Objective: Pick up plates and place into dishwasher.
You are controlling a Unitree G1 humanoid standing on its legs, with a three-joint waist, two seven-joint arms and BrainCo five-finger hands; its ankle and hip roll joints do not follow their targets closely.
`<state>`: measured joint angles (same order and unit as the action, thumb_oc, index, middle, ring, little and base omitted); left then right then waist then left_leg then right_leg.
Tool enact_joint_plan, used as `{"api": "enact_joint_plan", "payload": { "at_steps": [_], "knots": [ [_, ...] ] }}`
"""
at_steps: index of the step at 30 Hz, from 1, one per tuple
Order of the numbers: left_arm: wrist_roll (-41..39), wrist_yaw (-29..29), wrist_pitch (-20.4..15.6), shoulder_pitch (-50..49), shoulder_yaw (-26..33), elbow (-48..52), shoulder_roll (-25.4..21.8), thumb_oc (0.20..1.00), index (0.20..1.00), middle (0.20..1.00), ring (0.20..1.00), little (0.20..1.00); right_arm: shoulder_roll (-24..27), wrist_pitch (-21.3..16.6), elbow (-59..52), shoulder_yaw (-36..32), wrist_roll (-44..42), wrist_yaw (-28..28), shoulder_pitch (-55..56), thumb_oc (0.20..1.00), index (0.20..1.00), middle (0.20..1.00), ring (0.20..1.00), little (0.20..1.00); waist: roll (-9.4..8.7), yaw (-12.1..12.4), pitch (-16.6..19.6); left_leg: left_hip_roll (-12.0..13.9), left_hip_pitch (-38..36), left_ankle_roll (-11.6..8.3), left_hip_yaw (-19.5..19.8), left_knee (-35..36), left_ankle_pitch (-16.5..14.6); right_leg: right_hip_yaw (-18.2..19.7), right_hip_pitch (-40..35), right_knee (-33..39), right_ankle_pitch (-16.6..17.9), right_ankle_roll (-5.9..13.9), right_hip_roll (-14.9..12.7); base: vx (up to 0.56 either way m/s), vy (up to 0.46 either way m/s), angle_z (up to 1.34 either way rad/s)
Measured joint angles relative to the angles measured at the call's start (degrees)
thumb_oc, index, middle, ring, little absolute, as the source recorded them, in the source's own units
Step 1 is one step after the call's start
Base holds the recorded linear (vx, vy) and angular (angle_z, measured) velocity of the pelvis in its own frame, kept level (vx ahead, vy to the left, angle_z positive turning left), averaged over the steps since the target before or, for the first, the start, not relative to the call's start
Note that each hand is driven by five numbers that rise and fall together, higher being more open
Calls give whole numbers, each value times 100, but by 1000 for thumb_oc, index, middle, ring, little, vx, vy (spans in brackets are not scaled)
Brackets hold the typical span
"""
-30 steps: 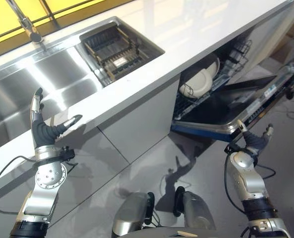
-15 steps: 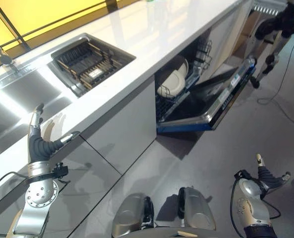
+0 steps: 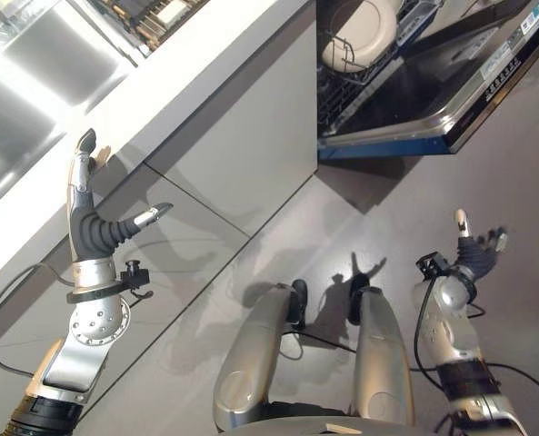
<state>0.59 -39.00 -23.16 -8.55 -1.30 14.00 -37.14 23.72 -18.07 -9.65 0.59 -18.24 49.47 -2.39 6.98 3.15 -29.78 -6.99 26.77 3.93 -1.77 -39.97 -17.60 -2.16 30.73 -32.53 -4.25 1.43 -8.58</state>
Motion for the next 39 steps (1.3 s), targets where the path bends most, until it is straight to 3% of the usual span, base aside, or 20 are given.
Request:
{"api": "enact_joint_plan", "payload": {
  "at_steps": [2, 4, 5, 6, 7, 12, 15, 17, 20, 22, 24, 27, 29, 30, 31, 32, 34, 36, 38, 39],
  "knots": [
    [-28, -90, -51, -48, -12, -5, 335, 1000, 1000, 1000, 1000, 1000, 458, -185, -397, 12, 466, -266, 66, 1000, 1000, 1000, 1000, 1000, -16, -3, 12, -12, -368, 93, 38, 306, 343, 33, -274, 73, 130, 84, 80, -100, 170, -39],
    [-40, -132, -86, 1, -8, 15, 392, 1000, 1000, 1000, 1000, 1000, 491, -403, -637, -23, 633, -557, 102, 1000, 1000, 1000, 1000, 1000, -349, -20, 169, -27, -651, 93, -141, 778, 429, 61, -437, -7, -85, 89, 0, -78, 153, -15],
    [-42, -128, -84, 30, -7, 29, 395, 1000, 1000, 1000, 1000, 1000, 502, -423, -645, -36, 633, -678, 37, 1000, 1000, 1000, 1000, 1000, -440, -63, 215, -52, -757, 86, -125, 912, 469, 62, -550, 265, -2, 32, -4, -69, 150, -10],
    [-101, -90, -57, 127, -16, 70, 395, 1000, 1000, 1000, 1000, 1000, 540, -419, -723, -82, 628, -810, 35, 1000, 1000, 1000, 1000, 1000, -485, -88, 241, -23, -898, 171, -107, 753, 447, 34, -684, 426, 39, 24, 17, -33, 130, -21],
    [-154, -68, -19, 214, -15, 129, 406, 1000, 1000, 1000, 1000, 1000, 586, -421, -861, -101, 631, -882, 42, 1000, 1000, 1000, 1000, 1000, -457, -83, 291, 79, -1217, 76, -70, 948, 325, 15, -779, 428, 27, 35, 100, 19, 111, -8],
    [-257, 211, 260, 578, 6, 122, 521, 1000, 1000, 1000, 1000, 1000, 262, -336, -1053, -60, 635, -1114, 301, 1000, 1000, 1000, 1000, 1000, -720, -234, 649, -4, -2175, 116, -141, 1901, 617, -13, -1516, 870, 83, 180, 1, 23, 67, -5],
    [-252, 242, 288, 408, 105, 142, 527, 1000, 1000, 1000, 1000, 1000, 166, -257, -1047, 4, 636, -1284, 426, 1000, 1000, 1000, 1000, 1000, -899, -185, 890, 79, -2731, 133, -447, 2380, 701, -651, -1802, 1156, 292, 46, -31, -131, 73, -46],
    [-246, 247, 336, 455, 139, 153, 545, 1000, 1000, 1000, 1000, 1000, 206, -227, -1052, 7, 638, -1263, 434, 1000, 1000, 1000, 1000, 1000, -891, -72, 1065, 199, -2859, 142, -538, 2556, 705, -774, -1958, 1391, 451, 155, 81, -56, -3, -44],
    [-261, 240, 415, 390, 259, 306, 594, 1000, 1000, 1000, 1000, 1000, 276, -183, -1121, 8, 640, -1252, 611, 1000, 1000, 1000, 1000, 1000, -852, -67, 1519, 443, -3010, 63, -818, 2818, 731, -974, -1968, 559, -50, 239, 105, 55, -128, -19],
    [-262, 188, 416, 271, 385, 404, 585, 1000, 1000, 1000, 1000, 1000, 283, -182, -1185, 14, 735, -1279, 662, 1000, 1000, 1000, 1000, 1000, -911, 82, 1808, 447, -3130, -9, -999, 2970, 766, -1180, -2264, 897, -283, 139, 44, 147, -198, -46],
    [-288, 144, 452, 268, 420, 399, 599, 1000, 1000, 1000, 1000, 1000, 304, -166, -1199, 24, 874, -1315, 622, 1000, 1000, 1000, 1000, 1000, -964, 82, 1931, 462, -3129, -82, -964, 2922, 765, -1118, -2484, 1400, -358, -76, 173, 153, -221, -25],
    [-380, 67, 521, 240, 433, 394, 602, 1000, 1000, 1000, 1000, 1000, 387, -91, -1198, 164, 874, -1468, 570, 1000, 1000, 1000, 1000, 1000, -964, 109, 1925, 583, -3081, -300, -744, 2517, 652, -1047, -2520, 1362, -461, -246, 302, 118, -268, -29],
    [-379, -59, 514, 189, 425, 358, 646, 1000, 1000, 1000, 1000, 1000, 436, -79, -1148, 334, 884, -1664, 539, 1000, 1000, 1000, 1000, 1000, -1096, 243, 1887, 589, -2470, -489, -535, 1037, 721, -867, -2524, 1246, -569, -388, 316, 153, -266, -54],
    [-379, -130, 480, 91, 429, 354, 729, 1000, 1000, 1000, 1000, 1000, 435, -83, -1150, 356, 884, -1744, 544, 1000, 1000, 1000, 1000, 1000, -1139, 314, 1873, 586, -2063, -441, -380, 230, 1058, -688, -2525, 1256, -552, -470, 339, 221, -137, -80],
    [-378, -167, 427, -67, 431, 339, 772, 1000, 1000, 1000, 1000, 1000, 432, -90, -1157, 394, 884, -1804, 534, 1000, 1000, 1000, 1000, 1000, -1141, 458, 1888, 498, -1712, -323, -138, -315, 1252, -626, -2530, 1310, -519, -522, 337, 246, -92, -87],
    [-375, -177, 368, -211, 446, 305, 809, 1000, 1000, 1000, 1000, 1000, 422, -98, -1164, 431, 885, -1835, 546, 1000, 1000, 1000, 1000, 1000, -1099, 514, 1903, 290, -1504, -406, 132, -489, 1144, -577, -2573, 1368, -467, -553, 359, 275, -102, -73],
    [-380, -165, 336, -399, 462, 279, 917, 1000, 1000, 1000, 1000, 1000, 462, -93, -1180, 566, 886, -1836, 518, 1000, 1000, 1000, 1000, 1000, -983, 615, 1868, -150, -1316, -538, 442, -30, 1053, -442, -2606, 1613, -388, -576, 479, 370, -104, -55],
    [-412, 27, 286, -393, 623, 312, 1092, 1000, 1000, 1000, 1000, 1000, 445, 10, -1213, 664, 956, -1785, 519, 1000, 1000, 1000, 1000, 1000, -785, 729, 1884, -85, -1394, -417, 213, 1214, 1135, -875, -2916, 2167, -26, -580, 537, 453, -62, -33],
    [-421, 164, 241, -340, 774, 341, 1117, 1000, 1000, 1000, 1000, 1000, 440, 54, -1255, 686, 1094, -1696, 555, 1000, 1000, 1000, 1000, 1000, -613, 710, 1857, 138, -1405, -432, 143, 2147, 1184, -1381, -3103, 2276, -85, -589, 680, 420, -58, 16],
    [-419, 196, 235, -301, 768, 356, 1117, 1000, 1000, 1000, 1000, 1000, 445, 69, -1268, 686, 1094, -1636, 583, 1000, 1000, 1000, 1000, 1000, -596, 726, 1844, 209, -1388, -439, 143, 2339, 1181, -1431, -3114, 2253, -146, -581, 742, 370, -30, 30]
  ]
}}
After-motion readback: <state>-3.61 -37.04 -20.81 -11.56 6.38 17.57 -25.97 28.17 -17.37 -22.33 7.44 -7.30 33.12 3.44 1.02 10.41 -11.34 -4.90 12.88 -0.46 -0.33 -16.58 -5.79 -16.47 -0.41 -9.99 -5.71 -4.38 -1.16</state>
